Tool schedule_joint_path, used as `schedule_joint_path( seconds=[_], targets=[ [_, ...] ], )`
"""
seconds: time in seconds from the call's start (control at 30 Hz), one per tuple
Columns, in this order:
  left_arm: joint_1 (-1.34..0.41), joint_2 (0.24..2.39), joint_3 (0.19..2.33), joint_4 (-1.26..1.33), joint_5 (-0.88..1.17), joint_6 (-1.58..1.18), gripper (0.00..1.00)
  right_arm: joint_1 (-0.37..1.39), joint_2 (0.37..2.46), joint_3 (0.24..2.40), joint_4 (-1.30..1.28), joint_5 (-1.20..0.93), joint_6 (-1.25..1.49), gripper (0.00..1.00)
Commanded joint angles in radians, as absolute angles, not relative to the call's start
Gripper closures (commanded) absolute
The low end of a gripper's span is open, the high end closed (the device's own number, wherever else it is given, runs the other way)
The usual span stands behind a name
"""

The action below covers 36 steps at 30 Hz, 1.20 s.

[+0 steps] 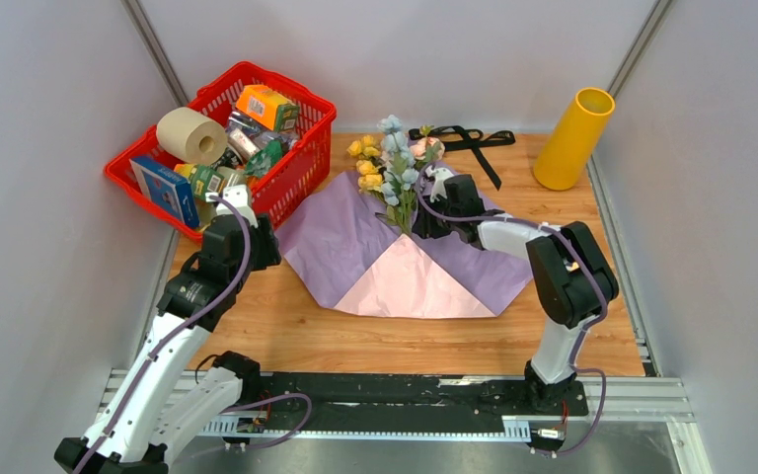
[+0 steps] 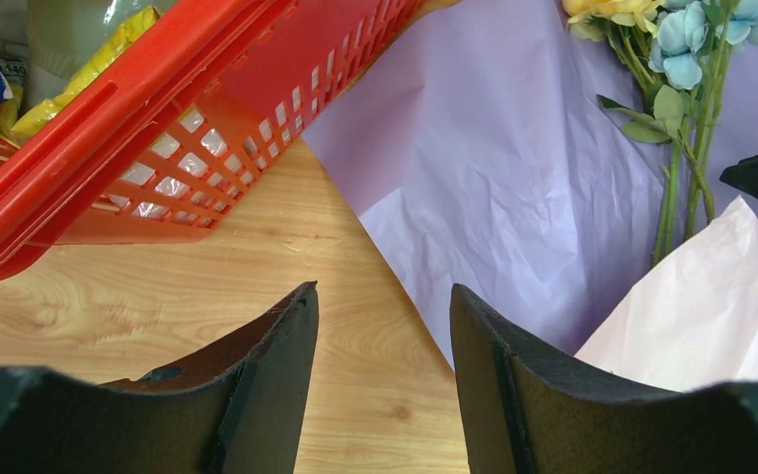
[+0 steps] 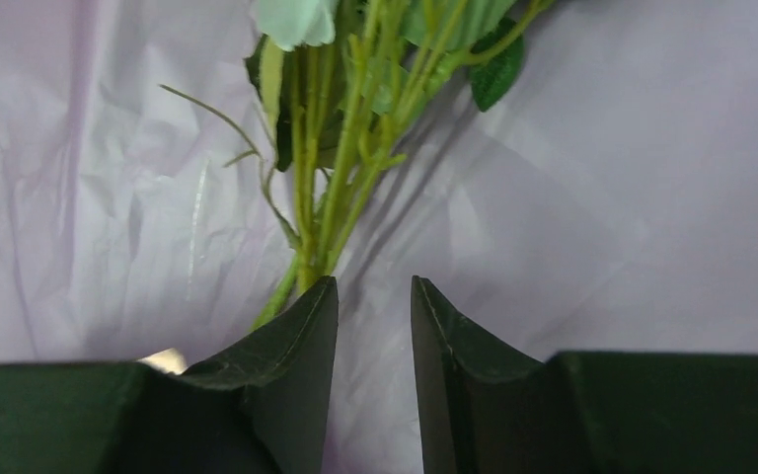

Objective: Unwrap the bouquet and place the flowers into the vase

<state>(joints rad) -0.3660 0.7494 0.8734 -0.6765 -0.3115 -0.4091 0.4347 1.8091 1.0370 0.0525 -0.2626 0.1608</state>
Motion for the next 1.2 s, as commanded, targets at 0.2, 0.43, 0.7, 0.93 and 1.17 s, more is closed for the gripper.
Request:
schedule_joint_path(
  seconds=[0.2, 0.43, 0.7, 0.93, 1.17],
  targets=[
    [-0.364, 0.738, 0.868, -0.657, -0.302, -0.390, 0.40, 0.428, 1.758, 0.948, 0.005, -0.357, 0.164, 0.67],
    [-0.364, 0.730, 0.867, -0.655, -0.279, -0.388, 0.40, 0.485, 1.556, 0.861, -0.095, -0.371, 0.175, 0.68],
    [-0.364, 0.759, 0.839, -0.598, -0.032, -0.443, 0.39, 0.578, 1.387, 0.749, -0.169, -0.456, 0.170, 0.67],
    [-0.428, 0.915, 0.815, -0.508, 0.156, -0.503, 0.41, 0.663, 1.247, 0.669, -0.195, -0.341, 0.337, 0.66],
    [-0.659, 1.118, 0.839, -0.469, 0.130, -0.518, 0.44, 0.742, 1.171, 0.600, -0.215, -0.275, 0.469, 0.66]
  ],
)
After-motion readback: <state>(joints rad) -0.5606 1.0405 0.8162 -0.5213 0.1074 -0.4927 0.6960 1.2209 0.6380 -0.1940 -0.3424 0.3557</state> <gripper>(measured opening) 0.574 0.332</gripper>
